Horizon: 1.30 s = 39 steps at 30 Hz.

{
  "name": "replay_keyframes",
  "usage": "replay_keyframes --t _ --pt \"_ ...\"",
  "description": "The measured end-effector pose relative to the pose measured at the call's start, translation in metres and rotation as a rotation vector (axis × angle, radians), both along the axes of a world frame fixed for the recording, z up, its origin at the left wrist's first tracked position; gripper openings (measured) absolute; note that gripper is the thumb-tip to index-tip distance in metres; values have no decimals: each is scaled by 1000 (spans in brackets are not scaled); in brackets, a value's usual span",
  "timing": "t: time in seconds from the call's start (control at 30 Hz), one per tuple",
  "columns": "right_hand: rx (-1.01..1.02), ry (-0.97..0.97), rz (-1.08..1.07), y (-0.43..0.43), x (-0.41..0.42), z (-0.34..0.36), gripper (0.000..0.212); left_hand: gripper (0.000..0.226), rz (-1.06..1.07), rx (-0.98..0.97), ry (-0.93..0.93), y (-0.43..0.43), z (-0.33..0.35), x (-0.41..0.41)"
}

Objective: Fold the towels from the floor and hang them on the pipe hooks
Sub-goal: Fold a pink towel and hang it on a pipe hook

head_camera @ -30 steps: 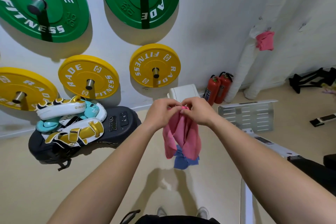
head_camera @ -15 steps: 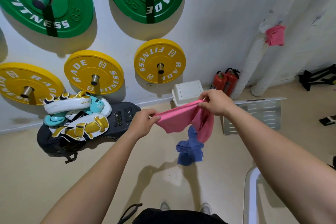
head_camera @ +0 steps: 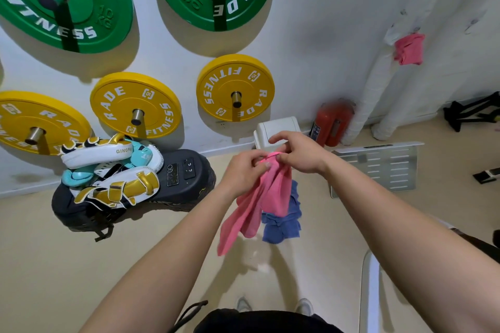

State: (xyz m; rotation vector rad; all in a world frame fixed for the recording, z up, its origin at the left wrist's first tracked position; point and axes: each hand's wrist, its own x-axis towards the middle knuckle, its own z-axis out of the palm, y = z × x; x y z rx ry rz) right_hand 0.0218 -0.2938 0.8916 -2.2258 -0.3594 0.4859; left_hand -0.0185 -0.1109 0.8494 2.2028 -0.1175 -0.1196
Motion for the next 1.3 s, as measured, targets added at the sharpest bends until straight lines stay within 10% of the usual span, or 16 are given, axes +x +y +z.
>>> replay_keyframes --t 0.23,0.67,0.97,1.3 --pt "-238 -151 -57 -5 -6 -17 7 11 87 75 -17 4 9 3" --pt "-402 -63 -129 -48 -4 -48 19 10 153 214 3 45 -4 15" --pt "-277 9 -125 -44 -7 -44 48 8 182 275 37 54 -7 26" --pt "-38 10 -34 -29 -10 -34 17 27 307 108 134 30 -7 28"
